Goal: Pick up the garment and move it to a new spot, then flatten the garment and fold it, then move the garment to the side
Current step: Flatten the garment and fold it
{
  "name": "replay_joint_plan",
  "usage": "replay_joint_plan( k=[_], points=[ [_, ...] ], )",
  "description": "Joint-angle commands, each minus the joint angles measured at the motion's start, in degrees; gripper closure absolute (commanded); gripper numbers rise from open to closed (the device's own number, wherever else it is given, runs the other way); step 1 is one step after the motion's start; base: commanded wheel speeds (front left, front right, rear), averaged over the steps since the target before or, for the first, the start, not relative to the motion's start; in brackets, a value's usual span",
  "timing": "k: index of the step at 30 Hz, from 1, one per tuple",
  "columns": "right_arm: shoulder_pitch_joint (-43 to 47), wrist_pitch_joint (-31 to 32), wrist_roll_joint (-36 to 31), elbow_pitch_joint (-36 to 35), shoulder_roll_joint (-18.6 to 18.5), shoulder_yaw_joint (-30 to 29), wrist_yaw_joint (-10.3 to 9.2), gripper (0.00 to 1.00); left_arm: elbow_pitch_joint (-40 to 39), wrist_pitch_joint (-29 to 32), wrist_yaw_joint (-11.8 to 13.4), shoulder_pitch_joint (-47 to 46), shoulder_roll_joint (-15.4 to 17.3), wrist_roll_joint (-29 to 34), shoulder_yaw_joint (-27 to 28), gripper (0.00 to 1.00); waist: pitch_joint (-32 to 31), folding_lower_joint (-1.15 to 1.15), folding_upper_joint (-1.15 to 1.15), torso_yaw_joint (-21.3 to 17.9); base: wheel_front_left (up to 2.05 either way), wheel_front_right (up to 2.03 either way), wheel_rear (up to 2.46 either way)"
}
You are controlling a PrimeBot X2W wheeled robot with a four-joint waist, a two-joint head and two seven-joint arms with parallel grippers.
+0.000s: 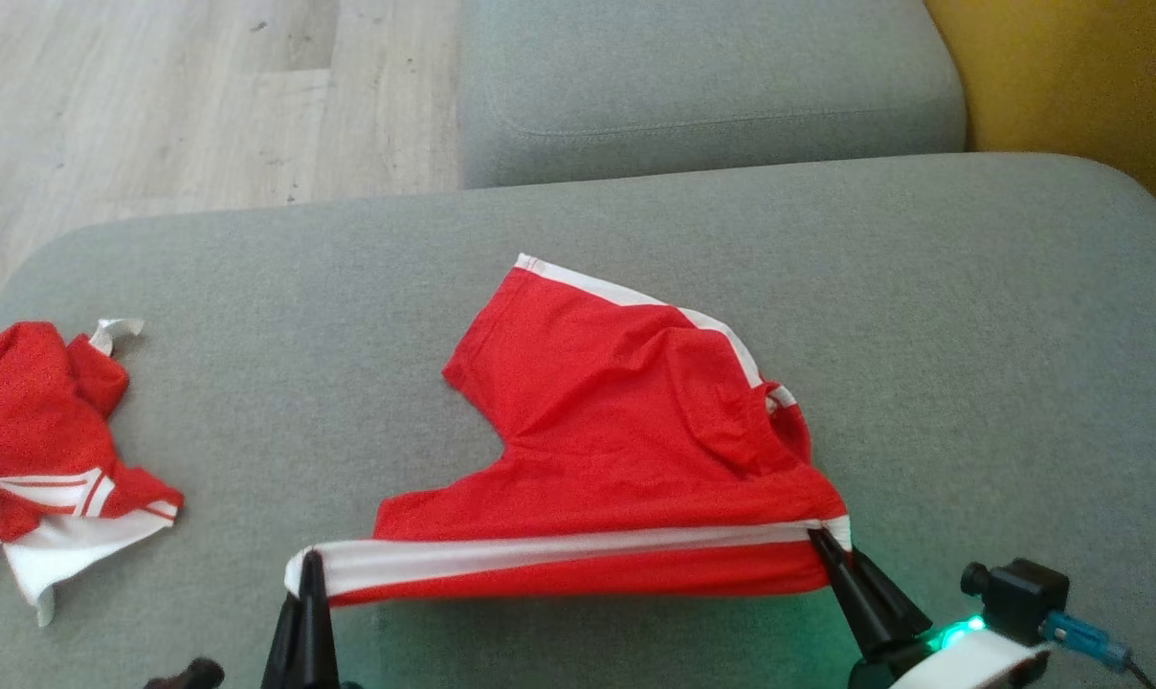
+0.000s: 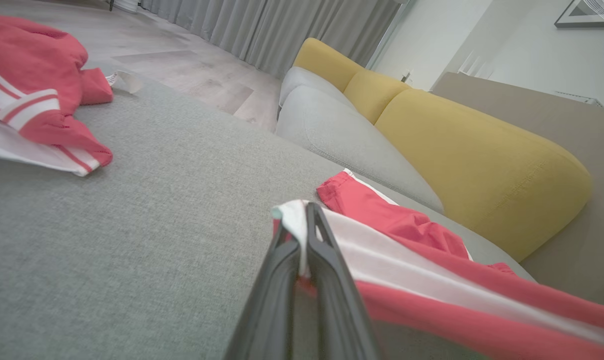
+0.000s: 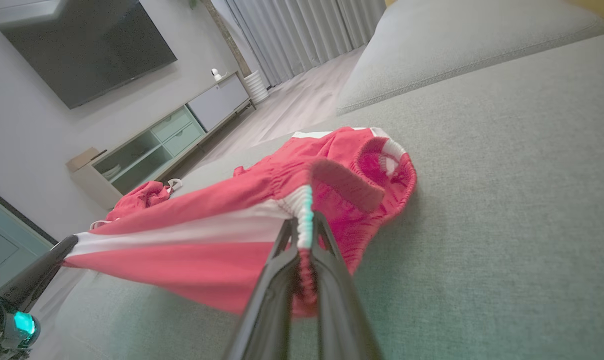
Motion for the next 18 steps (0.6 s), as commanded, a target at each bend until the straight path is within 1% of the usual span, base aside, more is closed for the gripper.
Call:
replay_joint_plan(
  k=[1, 5, 7, 9, 13, 18],
  points=[
    [-0.8, -0.4, 0.8, -2.4, -1.3, -0.3, -0.04, 1.00, -2.5, -0.3, 0.1, -2.5, 0.4, -0.2, 2.0, 1.00, 0.2, 0.02, 0.00, -0.7, 0.00, 0.00, 0.00],
    [-2.4, -0.4, 4.1, -2.5, 0.1, -0.3, -0.04, 1.00, -2.0, -0.3, 0.1, -8.8, 0.5, 1.2, -0.2, 1.00, 1.8, 0.02, 0.00, -2.2, 0.00, 0.00, 0.00],
    [-4.5, -0.4, 7.0, -1.9, 1.4, -0.1, -0.04, 1.00, -0.2, -0.3, 0.1, -14.0, 2.0, 1.1, -3.1, 1.00, 3.0, 0.02, 0.00, -3.0, 0.00, 0.00, 0.00],
    [-7.2, -0.4, 10.9, -0.4, 2.8, 0.6, -0.04, 1.00, 2.4, -0.3, 0.1, -20.2, 4.4, 0.1, -6.8, 1.00, 4.9, 0.02, 0.00, -4.0, 0.00, 0.00, 0.00],
    [-14.6, -0.4, 17.7, 2.8, 5.1, 1.6, -0.04, 1.00, 9.4, 0.1, 0.1, -34.0, 8.9, -4.8, -15.3, 1.00, 9.7, 0.02, 0.00, -5.9, 0.00, 0.00, 0.00],
    [-22.3, -0.4, 24.5, 6.9, 8.6, 3.0, -0.04, 1.00, 16.5, 3.1, 0.1, -48.0, 11.9, -12.1, -23.2, 1.00, 14.9, 0.02, 0.00, -8.6, 0.00, 0.00, 0.00]
  ],
)
